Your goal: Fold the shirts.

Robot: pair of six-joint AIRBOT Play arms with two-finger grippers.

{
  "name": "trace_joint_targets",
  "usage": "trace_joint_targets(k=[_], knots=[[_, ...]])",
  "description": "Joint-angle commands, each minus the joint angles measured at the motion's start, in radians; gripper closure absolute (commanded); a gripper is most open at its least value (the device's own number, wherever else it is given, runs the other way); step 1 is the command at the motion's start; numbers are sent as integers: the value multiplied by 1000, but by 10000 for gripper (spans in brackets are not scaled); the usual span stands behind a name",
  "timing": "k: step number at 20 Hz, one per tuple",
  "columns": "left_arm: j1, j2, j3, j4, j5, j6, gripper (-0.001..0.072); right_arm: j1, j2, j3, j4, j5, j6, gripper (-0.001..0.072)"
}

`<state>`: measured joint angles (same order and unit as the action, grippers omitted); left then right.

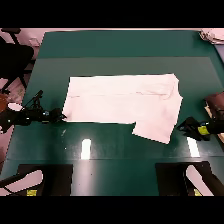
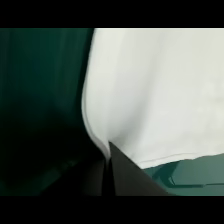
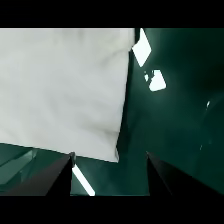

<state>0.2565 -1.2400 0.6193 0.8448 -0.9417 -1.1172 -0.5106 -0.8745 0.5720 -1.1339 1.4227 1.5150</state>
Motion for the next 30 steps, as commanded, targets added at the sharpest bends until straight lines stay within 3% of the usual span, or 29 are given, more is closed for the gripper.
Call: trace_joint_targets(k=[1, 5, 15, 21, 22, 25, 26, 30], knots=[[0, 1, 0, 146, 5, 0, 684, 29, -128, -24, 10, -14, -44, 202], [0, 1, 0, 146, 5, 0, 684, -7, -225, -24, 149, -25, -128, 201], [0, 1, 0, 144, 2, 0, 684, -8, -273, -25, 123, -115, -128, 203], [0, 1, 0, 144, -5, 0, 684, 127, -314, -24, 130, -184, -126, 214], [0, 1, 0, 144, -10, 0, 684, 148, -314, -24, 142, -193, -126, 255], [0, 1, 0, 142, -25, 0, 684, 184, -314, -24, 172, -198, -126, 635], [0, 1, 0, 137, -30, 0, 684, 193, -314, -23, 175, -199, -125, 695], [0, 23, 0, 109, -61, 0, 686, 217, -220, -21, 175, -205, -125, 695]])
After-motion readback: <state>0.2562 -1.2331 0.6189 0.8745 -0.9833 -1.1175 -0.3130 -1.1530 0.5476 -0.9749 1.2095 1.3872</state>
